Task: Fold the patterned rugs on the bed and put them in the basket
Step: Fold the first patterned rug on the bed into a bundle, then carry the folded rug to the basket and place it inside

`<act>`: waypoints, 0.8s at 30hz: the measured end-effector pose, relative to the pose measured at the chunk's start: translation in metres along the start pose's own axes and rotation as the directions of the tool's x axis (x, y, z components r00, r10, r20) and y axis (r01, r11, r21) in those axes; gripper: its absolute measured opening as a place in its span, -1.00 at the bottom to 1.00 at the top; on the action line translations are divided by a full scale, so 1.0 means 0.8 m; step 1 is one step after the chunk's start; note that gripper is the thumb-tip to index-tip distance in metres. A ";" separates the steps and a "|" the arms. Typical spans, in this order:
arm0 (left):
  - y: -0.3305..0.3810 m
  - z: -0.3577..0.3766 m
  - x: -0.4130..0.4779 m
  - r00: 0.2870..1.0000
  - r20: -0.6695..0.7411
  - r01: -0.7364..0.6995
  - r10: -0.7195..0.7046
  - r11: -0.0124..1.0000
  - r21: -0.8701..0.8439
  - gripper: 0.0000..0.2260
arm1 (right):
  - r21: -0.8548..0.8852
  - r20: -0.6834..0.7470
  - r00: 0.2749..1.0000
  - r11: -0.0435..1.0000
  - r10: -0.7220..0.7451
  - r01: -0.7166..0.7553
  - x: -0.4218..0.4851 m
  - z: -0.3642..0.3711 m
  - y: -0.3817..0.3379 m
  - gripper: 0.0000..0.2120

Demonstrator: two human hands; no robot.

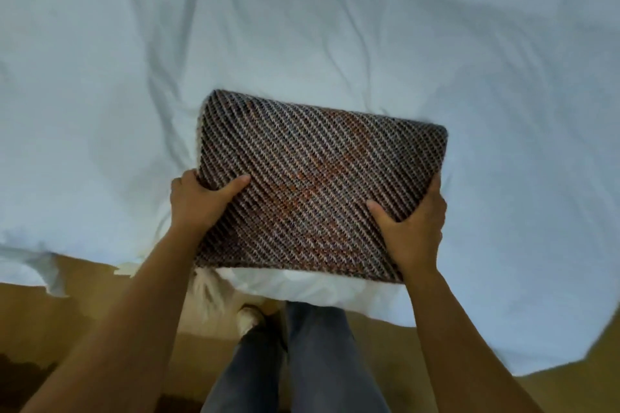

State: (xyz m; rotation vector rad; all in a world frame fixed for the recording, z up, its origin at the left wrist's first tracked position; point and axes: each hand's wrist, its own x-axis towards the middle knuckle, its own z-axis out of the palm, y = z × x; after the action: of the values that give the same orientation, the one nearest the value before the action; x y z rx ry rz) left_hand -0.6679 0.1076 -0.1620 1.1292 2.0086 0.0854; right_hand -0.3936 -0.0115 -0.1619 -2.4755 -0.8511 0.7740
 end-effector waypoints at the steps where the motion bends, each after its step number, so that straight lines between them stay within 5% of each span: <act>1: 0.004 -0.007 0.005 0.997 0.067 0.028 -0.026 0.999 -0.040 -0.13 | 0.081 0.029 0.997 0.994 0.070 -0.072 0.003 -0.004 -0.001 0.07; 4: 0.008 -0.013 -0.001 0.968 0.245 0.097 -0.059 0.984 -0.149 -0.24 | 0.169 0.182 0.959 0.954 0.216 -0.247 0.011 -0.015 -0.005 -0.06; 7: 0.007 -0.015 -0.016 0.959 0.282 0.124 -0.039 0.948 -0.292 -0.38 | 0.167 0.225 0.952 0.954 0.208 -0.248 0.013 -0.028 -0.009 -0.22; 16: -0.022 -0.053 -0.101 0.947 0.227 -0.150 0.228 0.937 -0.316 -0.48 | 0.158 -0.095 0.993 0.986 0.069 -0.054 -0.127 -0.061 0.004 -0.53; 24: 0.011 -0.022 -0.240 0.802 0.371 -0.417 0.469 0.883 -0.214 -0.44 | 0.287 -0.310 0.902 0.934 0.300 -0.212 -0.268 -0.163 0.102 -0.57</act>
State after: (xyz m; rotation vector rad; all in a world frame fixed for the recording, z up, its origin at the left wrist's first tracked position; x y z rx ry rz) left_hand -0.6218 -0.0237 -0.0287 1.3894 1.3177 0.1906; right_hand -0.4192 -0.2371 -0.0270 -2.4188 -0.2805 0.4616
